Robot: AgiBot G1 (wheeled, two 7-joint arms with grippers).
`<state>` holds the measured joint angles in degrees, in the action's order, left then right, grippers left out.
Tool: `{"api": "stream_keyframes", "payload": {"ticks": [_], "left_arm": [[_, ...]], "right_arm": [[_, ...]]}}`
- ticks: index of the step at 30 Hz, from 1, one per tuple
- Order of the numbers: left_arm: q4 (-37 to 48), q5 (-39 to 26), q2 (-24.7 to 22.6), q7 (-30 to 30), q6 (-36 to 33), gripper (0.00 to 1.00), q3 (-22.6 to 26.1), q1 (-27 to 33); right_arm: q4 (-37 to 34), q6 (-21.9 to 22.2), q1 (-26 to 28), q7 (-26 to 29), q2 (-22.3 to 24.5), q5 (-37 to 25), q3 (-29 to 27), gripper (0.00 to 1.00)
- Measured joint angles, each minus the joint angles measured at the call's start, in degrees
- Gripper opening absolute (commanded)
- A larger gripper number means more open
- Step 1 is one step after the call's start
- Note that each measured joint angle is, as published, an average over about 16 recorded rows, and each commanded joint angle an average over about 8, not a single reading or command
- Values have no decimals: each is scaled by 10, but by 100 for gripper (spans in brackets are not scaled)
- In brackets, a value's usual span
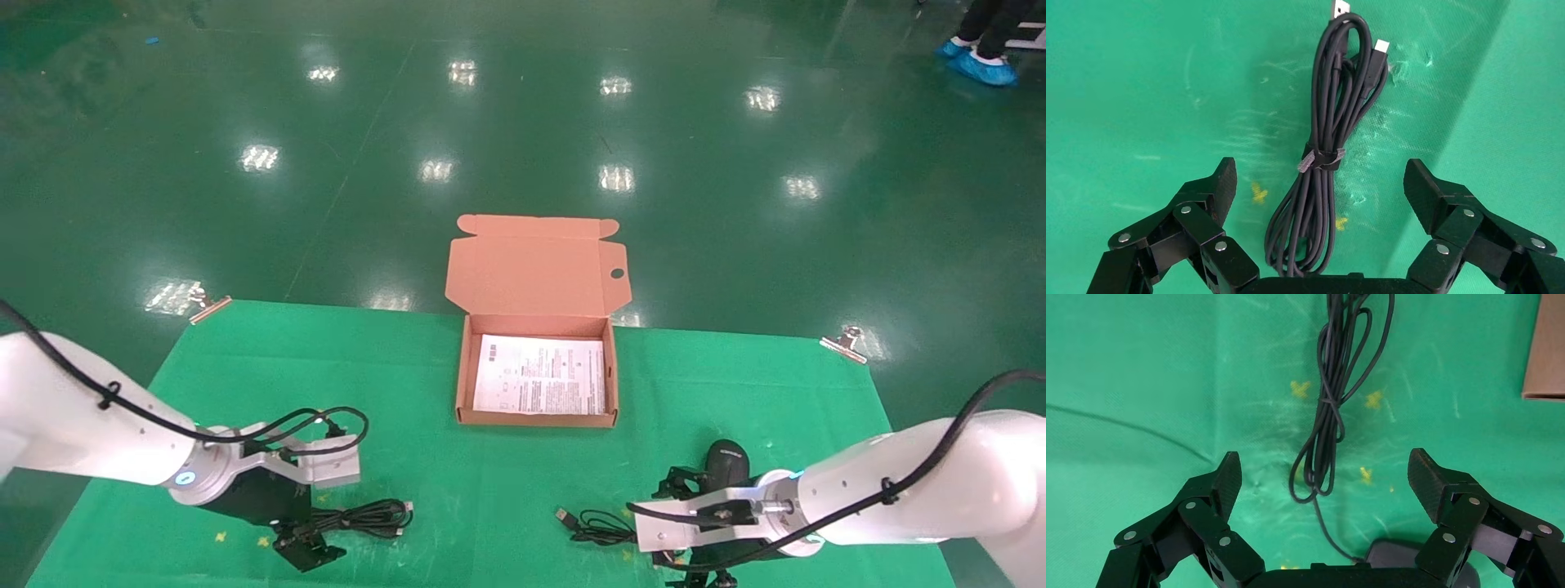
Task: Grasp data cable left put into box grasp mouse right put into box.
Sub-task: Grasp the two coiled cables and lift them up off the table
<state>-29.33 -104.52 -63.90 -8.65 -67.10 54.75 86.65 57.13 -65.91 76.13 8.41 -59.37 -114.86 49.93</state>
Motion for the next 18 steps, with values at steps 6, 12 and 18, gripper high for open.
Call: {"api": "stream_keyframes", "payload": {"ticks": [6, 12, 18], "left_arm": [[54, 2, -20, 31, 11, 25, 0, 4], [76, 3, -27, 43, 15, 0, -1, 6], [76, 4, -27, 43, 16, 0, -1, 6]], "right_arm": [[-46, 21, -2, -20, -18, 3, -1, 29], [-66, 30, -2, -27, -25, 6, -2, 0], [-66, 30, -2, -27, -25, 7, -3, 0]]}}
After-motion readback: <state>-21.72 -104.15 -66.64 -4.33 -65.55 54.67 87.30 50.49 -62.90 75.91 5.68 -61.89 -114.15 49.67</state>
